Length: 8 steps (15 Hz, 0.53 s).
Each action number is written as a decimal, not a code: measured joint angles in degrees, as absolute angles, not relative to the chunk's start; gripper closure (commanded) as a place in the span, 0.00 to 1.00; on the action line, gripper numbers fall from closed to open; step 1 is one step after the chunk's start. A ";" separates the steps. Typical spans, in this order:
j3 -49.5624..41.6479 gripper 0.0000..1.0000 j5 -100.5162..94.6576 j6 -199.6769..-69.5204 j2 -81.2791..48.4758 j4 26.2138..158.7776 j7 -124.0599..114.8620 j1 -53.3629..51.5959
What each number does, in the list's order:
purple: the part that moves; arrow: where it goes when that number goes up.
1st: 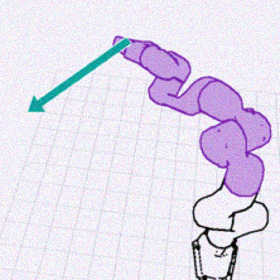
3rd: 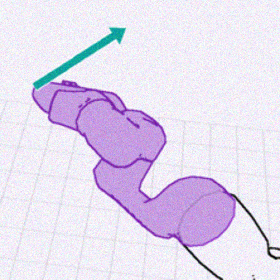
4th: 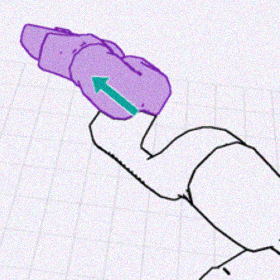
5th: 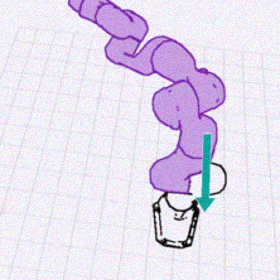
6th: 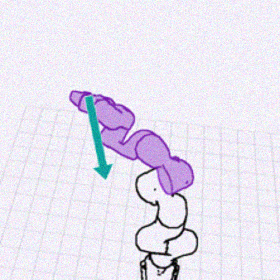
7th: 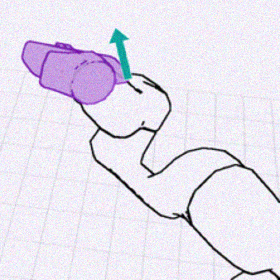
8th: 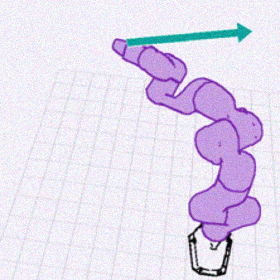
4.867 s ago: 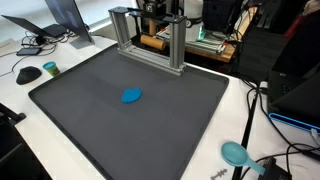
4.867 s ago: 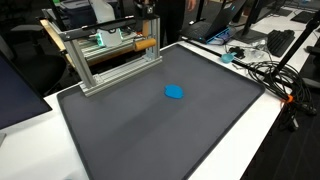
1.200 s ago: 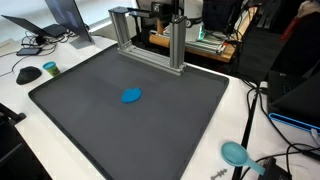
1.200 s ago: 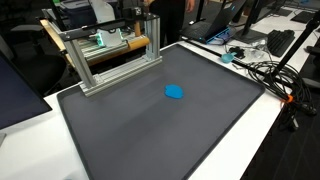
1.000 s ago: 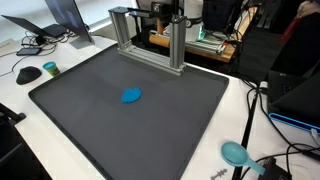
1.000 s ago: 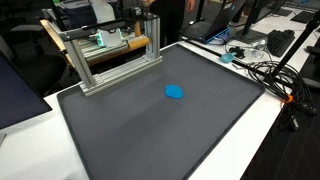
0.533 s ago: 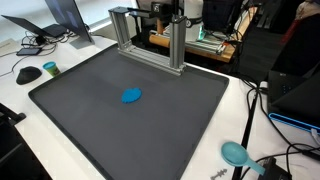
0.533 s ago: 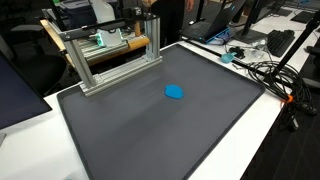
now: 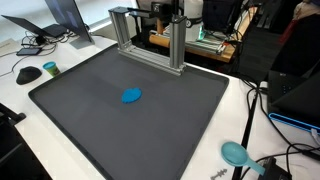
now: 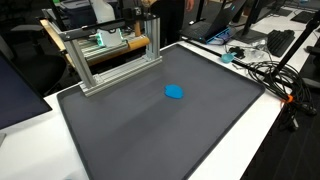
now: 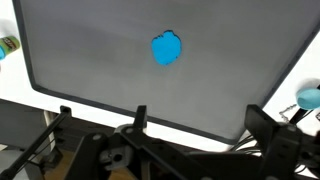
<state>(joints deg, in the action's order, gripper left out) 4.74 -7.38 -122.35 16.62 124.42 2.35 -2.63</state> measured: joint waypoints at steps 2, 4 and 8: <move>4.74 0.00 -7.35 -121.57 13.07 121.39 3.14 -2.84; 4.73 0.00 -7.35 -121.18 10.81 119.36 3.42 -2.86; 4.73 0.00 -7.35 -120.67 10.08 118.29 3.61 -2.87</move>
